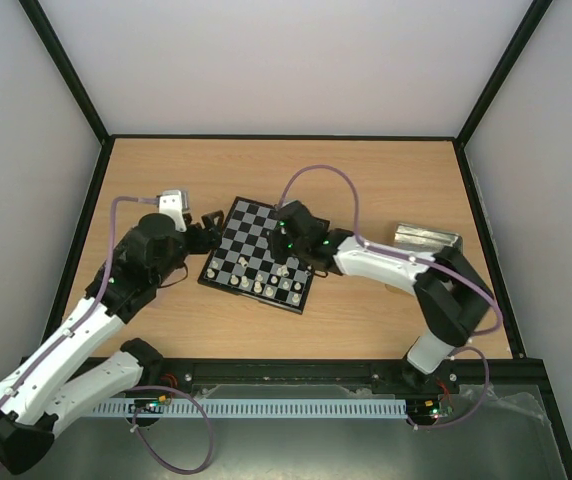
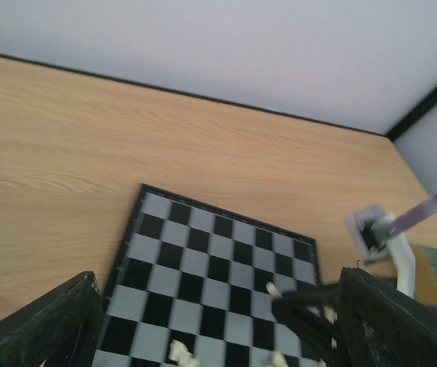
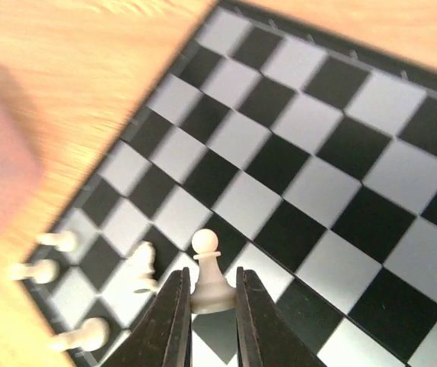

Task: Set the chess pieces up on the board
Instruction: Pick up the chess piece from the chessboard, then place the chess piece on the chessboard.

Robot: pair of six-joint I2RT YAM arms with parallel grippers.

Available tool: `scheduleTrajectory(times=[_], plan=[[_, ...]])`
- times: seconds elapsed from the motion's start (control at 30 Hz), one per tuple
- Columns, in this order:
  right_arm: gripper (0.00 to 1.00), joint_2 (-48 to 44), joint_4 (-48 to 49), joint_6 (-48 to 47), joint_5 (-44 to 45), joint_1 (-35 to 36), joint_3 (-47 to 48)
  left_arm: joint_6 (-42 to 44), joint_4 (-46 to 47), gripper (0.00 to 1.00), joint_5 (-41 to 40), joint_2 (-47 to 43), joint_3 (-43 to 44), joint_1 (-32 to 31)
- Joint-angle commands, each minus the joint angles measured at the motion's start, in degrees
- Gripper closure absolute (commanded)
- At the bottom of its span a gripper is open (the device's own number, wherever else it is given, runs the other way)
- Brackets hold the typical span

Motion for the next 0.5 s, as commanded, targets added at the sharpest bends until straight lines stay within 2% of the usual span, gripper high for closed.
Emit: scheduleTrajectory(times=[0.0,0.1,0.27,0.37,0.47], plan=[[0.89,-7.87,14.49,-7.88,-12.90,-2.04,-5.51,-5.08,4.17,0.14,14.52,2.59,2.30,0.80],[0.89,-12.36,19.46,-10.65,-21.66,-3.20,-9.27,-7.68,7.91,0.13,28.19,4.51,3.10,1.57],[0.89,-18.91,23.38,-14.42,-29.90,-3.58,-12.83,-13.39,10.94,0.14,39.16,7.27,4.18,4.34],[0.89,-21.33,24.47,-15.03,-32.58,-3.57,-13.90,-14.23,8.14,0.18,44.88,10.78,6.37,5.98],[0.89,-22.53,24.61,-15.09,-33.75,-3.59,-14.18,-14.35,6.56,0.27,51.80,14.04,7.50,6.36]])
